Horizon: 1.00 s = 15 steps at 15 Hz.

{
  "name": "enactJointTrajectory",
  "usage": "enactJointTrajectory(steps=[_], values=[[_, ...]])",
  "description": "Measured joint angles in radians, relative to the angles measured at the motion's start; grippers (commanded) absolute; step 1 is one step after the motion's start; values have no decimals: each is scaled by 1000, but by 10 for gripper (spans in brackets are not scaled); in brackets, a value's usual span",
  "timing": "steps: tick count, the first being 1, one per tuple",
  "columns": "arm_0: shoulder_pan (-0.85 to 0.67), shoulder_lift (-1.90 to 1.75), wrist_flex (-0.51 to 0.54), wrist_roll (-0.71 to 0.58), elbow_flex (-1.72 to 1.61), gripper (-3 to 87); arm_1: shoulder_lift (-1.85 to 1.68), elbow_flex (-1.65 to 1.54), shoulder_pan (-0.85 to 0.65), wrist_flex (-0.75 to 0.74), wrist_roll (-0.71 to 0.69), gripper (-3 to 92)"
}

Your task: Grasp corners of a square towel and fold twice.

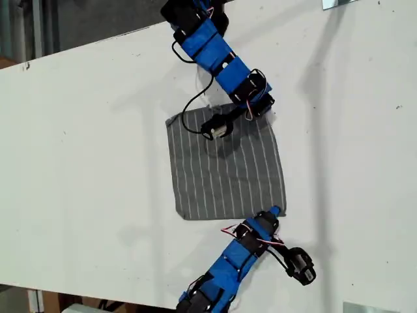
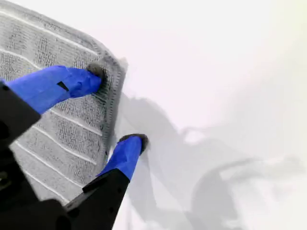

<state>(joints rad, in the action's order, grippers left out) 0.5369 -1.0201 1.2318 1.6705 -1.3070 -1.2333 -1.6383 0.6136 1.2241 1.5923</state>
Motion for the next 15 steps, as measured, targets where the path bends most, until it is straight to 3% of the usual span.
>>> enactJointTrajectory(steps=[6,11,15], values=[[-6,91,-21,-81,150,231,6,3,0,0,0,-1],[-6,146,121,-94,351,231,12,11,0,6,0,-1],[-6,179,94,-97,356,231,14,11,0,6,0,-1]])
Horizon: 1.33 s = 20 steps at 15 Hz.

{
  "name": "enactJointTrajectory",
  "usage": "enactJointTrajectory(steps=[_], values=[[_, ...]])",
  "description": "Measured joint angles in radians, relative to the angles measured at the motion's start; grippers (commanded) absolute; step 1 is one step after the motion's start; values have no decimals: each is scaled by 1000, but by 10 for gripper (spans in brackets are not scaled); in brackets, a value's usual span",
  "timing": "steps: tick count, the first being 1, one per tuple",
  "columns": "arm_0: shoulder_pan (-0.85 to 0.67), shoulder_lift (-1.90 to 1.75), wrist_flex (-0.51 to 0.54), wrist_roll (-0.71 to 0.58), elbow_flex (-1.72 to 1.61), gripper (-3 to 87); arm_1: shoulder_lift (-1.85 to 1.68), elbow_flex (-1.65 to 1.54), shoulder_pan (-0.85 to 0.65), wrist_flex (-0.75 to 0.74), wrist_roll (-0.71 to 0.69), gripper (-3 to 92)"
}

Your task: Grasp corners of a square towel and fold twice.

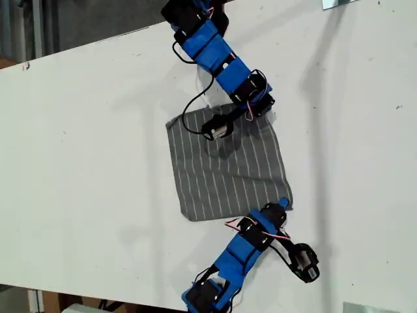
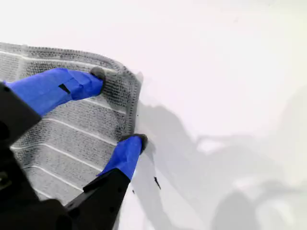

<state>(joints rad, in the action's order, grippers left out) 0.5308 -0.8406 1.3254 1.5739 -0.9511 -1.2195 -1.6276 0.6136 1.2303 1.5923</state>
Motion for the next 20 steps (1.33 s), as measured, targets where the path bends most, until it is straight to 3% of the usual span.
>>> enactJointTrajectory(steps=[3,5,9,13,17,20], values=[[0,18,-51,-2,0,219,0,0,0,0,0,-1],[2,35,-75,-2,0,1,0,2,0,0,0,-1],[-6,67,-83,15,9,1,2,17,14,8,0,-1],[-3,40,-5,37,38,1,3,120,17,117,5,-1],[-3,-109,89,-52,60,1,-69,230,-15,310,-9,-1],[-40,-219,153,-117,60,1,-149,230,-103,348,-77,-1]])
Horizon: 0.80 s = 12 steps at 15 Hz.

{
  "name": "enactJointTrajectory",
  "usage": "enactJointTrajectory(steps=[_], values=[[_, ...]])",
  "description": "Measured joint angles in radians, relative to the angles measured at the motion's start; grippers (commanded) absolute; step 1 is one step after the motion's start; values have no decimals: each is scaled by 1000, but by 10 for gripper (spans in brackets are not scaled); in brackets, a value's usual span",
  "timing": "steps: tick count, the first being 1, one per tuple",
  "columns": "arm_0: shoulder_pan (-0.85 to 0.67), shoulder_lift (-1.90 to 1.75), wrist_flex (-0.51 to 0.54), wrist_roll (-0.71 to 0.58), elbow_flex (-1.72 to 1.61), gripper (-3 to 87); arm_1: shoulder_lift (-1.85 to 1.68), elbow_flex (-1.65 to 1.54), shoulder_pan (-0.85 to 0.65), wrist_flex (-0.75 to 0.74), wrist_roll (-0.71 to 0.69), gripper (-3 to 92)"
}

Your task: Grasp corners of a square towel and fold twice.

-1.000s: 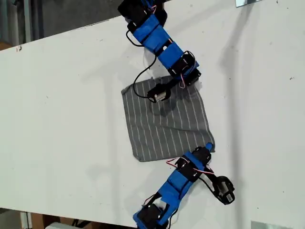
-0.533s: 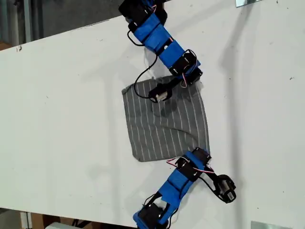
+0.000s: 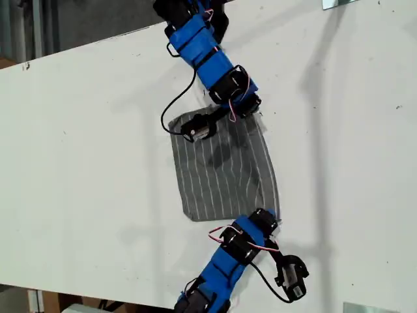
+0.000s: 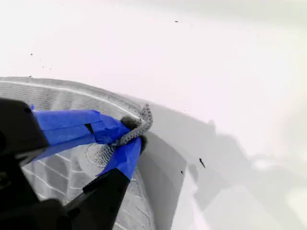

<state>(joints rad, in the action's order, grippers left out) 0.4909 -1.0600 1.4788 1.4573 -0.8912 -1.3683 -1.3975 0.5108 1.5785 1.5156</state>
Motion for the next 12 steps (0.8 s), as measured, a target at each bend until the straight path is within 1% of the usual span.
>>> enactJointTrajectory(steps=[3,5,7,10,12], values=[[-89,-109,48,-89,-8,1,-78,0,-129,12,-124,-1],[-181,-156,112,-121,-23,1,-144,-18,-229,11,-189,-1],[-285,-216,146,-147,-104,1,-264,-112,-342,6,-235,-1],[-439,-288,135,-199,-252,1,-411,-236,-505,-20,-308,-1],[-531,-324,83,-256,-371,1,-431,-290,-604,-52,-356,-1]])
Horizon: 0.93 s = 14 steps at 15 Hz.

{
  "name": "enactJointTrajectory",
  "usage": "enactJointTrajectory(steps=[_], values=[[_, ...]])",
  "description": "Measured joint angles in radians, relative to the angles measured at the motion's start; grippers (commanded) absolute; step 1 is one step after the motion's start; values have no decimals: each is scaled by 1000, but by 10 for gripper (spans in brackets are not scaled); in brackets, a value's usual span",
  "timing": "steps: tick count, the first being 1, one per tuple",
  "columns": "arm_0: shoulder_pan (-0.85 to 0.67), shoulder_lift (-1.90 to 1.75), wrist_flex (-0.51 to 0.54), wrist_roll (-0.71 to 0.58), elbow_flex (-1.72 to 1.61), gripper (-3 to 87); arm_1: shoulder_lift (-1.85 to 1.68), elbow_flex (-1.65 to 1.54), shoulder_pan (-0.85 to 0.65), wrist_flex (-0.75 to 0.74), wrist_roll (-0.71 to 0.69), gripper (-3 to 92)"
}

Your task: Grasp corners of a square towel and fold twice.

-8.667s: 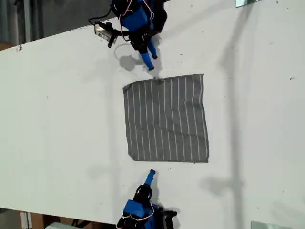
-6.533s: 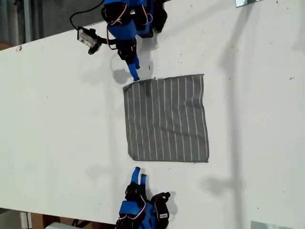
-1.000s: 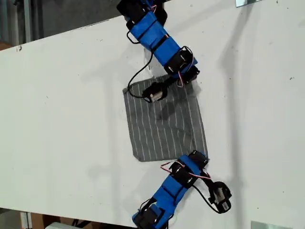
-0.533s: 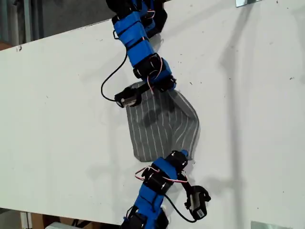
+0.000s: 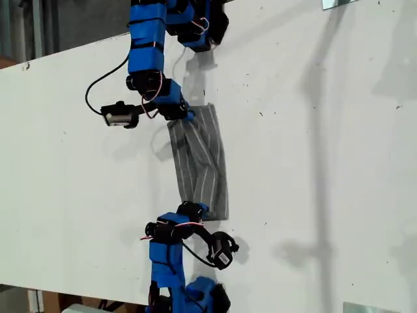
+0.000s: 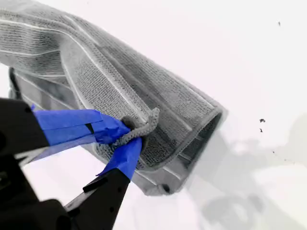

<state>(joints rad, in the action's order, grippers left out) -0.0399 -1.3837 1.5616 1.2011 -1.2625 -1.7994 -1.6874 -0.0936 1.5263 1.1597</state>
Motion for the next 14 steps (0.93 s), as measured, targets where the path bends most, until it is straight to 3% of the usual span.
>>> enactJointTrajectory(steps=[3,8,14], values=[[-153,-103,-114,-61,-236,1,0,-86,-115,-71,-64,-1],[-344,-161,-213,-135,-443,1,163,-143,-252,-172,-153,-1],[-267,-252,-170,-87,-480,1,153,-149,-153,-106,-140,-1]])
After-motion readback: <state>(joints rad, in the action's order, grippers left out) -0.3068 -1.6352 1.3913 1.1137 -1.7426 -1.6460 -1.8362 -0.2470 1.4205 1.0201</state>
